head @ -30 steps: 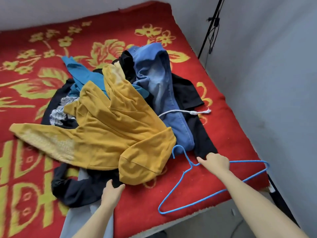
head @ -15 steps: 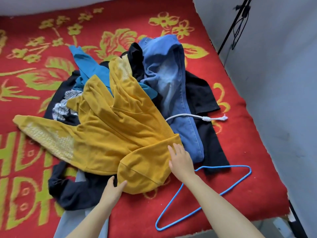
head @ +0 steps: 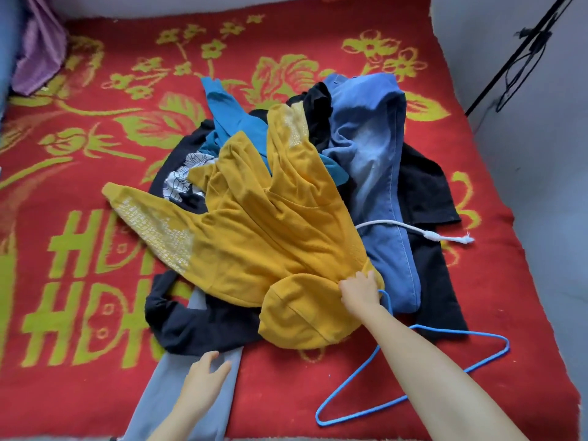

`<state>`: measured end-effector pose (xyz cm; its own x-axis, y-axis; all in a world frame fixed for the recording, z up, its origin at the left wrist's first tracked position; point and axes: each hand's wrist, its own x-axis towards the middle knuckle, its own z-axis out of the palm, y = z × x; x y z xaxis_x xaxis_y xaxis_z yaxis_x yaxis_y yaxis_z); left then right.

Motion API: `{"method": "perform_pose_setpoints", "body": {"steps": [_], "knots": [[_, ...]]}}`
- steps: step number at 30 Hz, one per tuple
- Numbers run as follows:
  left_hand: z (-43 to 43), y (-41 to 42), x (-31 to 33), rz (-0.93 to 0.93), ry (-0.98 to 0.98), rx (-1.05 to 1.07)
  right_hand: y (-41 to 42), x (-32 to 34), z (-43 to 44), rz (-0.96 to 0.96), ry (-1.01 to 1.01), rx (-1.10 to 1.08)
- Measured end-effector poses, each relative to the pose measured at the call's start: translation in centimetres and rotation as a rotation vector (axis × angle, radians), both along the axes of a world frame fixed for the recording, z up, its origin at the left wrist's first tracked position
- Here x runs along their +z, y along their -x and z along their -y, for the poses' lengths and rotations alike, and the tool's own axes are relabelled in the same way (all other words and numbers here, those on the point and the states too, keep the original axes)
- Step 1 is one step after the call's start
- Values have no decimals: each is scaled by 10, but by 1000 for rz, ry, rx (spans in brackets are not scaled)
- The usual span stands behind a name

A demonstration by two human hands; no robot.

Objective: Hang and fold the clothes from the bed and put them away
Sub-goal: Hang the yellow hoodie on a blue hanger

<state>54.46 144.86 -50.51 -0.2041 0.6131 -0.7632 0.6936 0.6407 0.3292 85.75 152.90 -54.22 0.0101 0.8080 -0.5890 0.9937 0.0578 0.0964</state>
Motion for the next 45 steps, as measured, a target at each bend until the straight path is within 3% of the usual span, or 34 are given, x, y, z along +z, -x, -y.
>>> {"method": "perform_pose_setpoints", "body": {"steps": [5,11,17,23,26,30,32,34,36,41,45], "knots": [[15,10,11,94,6,74,21,66,-7,-223,78,50],[22,19,34,235,-71,83,74,176,-35,-589,28,-129],[-3,55,85,446,-258,100,138,292,-46,-959,-209,-459],[-39,95,150,577,-463,-57,207,407,-20,-1131,-456,-415],[-56,111,192,730,-674,-141,252,468,-6,-1332,-588,-401],[-76,152,234,701,-1067,102,289,543,-2,-1548,-818,-461],[-81,185,256,774,-1120,164,296,566,-7,-1616,-926,-503],[-83,216,281,891,-1075,169,295,570,-21,-1680,-991,-625],[-86,245,297,955,-1029,166,288,551,-41,-1670,-930,-796],[-86,273,286,715,-751,155,264,433,-74,-1488,-412,-1143],[-69,258,238,607,-558,214,272,330,-59,-1373,-279,-1310]]}}
